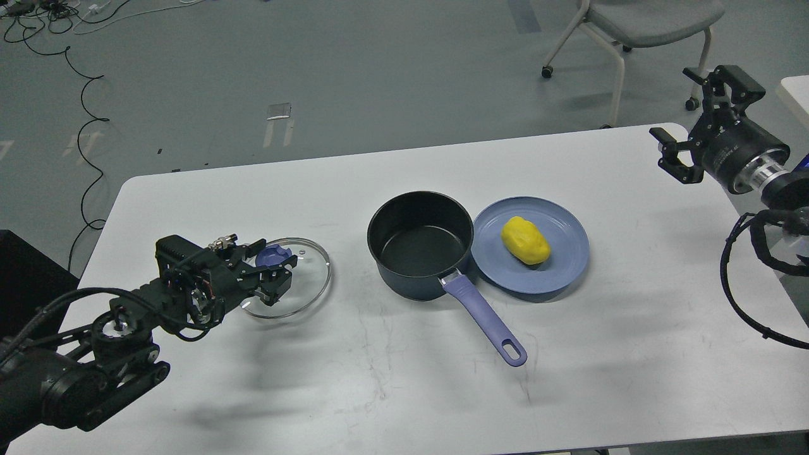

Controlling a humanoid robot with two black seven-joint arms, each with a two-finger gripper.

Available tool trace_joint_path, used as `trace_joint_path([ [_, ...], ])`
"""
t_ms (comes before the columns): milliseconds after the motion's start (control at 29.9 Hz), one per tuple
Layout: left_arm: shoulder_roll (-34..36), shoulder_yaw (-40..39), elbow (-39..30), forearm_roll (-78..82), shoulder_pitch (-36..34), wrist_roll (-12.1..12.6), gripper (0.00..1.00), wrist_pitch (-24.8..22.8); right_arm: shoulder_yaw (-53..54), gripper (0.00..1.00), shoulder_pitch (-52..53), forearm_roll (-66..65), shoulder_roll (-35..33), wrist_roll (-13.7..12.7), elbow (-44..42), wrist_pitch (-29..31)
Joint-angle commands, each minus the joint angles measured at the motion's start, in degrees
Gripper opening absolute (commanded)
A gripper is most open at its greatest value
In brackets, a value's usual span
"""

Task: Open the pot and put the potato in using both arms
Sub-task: 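Set the lid on the table nearer the robot and release, then reach the right gripper to the yellow potato and grasp it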

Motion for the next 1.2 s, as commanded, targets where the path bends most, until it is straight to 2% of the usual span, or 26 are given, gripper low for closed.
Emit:
trace_joint_path([
  [0, -0.26, 0.0, 0.0, -0.15, 0.33, -0.14, 0.89, -0.05, 0.0, 1.0, -0.02, 0.0, 0.0, 0.0, 0.0, 0.0],
  [201, -0.52, 0.0, 0.0, -0.14, 0.95, -0.06, 0.89, -0.05, 0.0, 1.0, -0.1, 0.0, 0.0, 0.0, 0.0, 0.0],
  [368, 0.0, -1.14, -0.17, -1.63, 0.07, -0.41, 0.97, 0.04, -0.08, 1.0, -0.02, -0.35, 0.0, 0.0, 0.35, 0.27],
  [468, 0.36, -2.98, -0.26, -7.6, -1.68, -1.81, 0.98, 0.04, -0.78, 1.0, 0.33, -1.14, -0.44, 0.0, 0.71, 0.36],
  [568, 0.8, -3.52, -0.35, -17.34, -6.6, -4.27, 0.98, -0.05, -4.2, 1.0, 2.96, -5.17, -0.7, 0.09, 0.88, 0.36],
  [635, 0.8, -3.52, -0.53, -29.79, -12.12, -5.41, 0.98, -0.49, -10.51, 1.0, 6.99, -14.63, -0.79, 0.09, 1.23, 0.36],
  [769, 0.27, -3.78, -0.53, -47.13, -18.82, -5.42, 0.98, -0.58, -15.9, 1.0, 10.88, -28.62, -1.93, 0.35, 3.07, 0.36],
  [835, -0.34, -3.87, -0.53, -62.65, -23.03, -5.16, 0.98, -0.84, -18.09, 1.0, 12.98, -41.68, -3.51, 1.14, 5.7, 0.44],
  [969, -0.61, -3.78, -0.44, -75.8, -24.98, -4.63, 0.98, -2.68, -21.78, 1.0, 15.18, -60.26, -4.22, 3.86, 7.65, 0.36],
  [1036, -0.17, -3.87, -0.44, -80.02, -24.89, -3.49, 0.98, -4.79, -24.5, 1.0, 15.8, -73.41, -4.04, 6.06, 7.56, -0.52],
  [1170, 0.27, -4.83, -0.44, -82.49, -24.1, -1.47, 0.98, -5.85, -29.34, 1.0, 16.15, -82.96, -2.55, 6.33, 6.34, -2.98],
])
